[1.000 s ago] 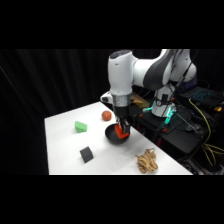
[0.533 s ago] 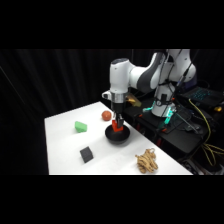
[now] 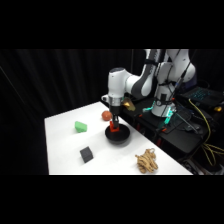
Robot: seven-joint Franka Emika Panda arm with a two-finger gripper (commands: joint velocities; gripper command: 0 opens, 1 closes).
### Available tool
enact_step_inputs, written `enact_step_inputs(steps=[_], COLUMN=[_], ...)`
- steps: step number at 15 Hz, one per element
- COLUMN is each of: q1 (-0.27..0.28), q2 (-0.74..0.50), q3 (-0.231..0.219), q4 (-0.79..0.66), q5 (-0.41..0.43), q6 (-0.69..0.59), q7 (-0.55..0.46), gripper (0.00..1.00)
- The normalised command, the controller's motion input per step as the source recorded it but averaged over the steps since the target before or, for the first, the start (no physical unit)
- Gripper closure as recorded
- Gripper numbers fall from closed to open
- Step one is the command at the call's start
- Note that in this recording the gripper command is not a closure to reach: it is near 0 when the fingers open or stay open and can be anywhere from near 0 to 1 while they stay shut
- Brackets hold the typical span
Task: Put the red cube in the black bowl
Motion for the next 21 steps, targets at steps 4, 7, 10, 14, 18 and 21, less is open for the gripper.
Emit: enact_step_inputs(steps=[4, 7, 10, 14, 18, 21], q1=[0.045, -0.008, -0.058, -0.084, 0.053, 0.031], q2=[0.17, 0.09, -0.06, -0.31, -0.44, -0.41], q3=[0.011, 0.076, 0.132, 0.139, -0.097, -0.082], q4=[0.10, 0.10, 0.07, 0.07, 0.10, 0.14], q5=[0.200, 0.303, 0.336, 0.345, -0.159, -0.312], q6=[0.18, 0.10, -0.11, -0.44, -0.54, -0.51], q7=[-0.13, -0.22, -0.28, -0.24, 0.11, 0.20], gripper=[1.00, 0.00, 0.00, 0.00, 0.00, 0.00])
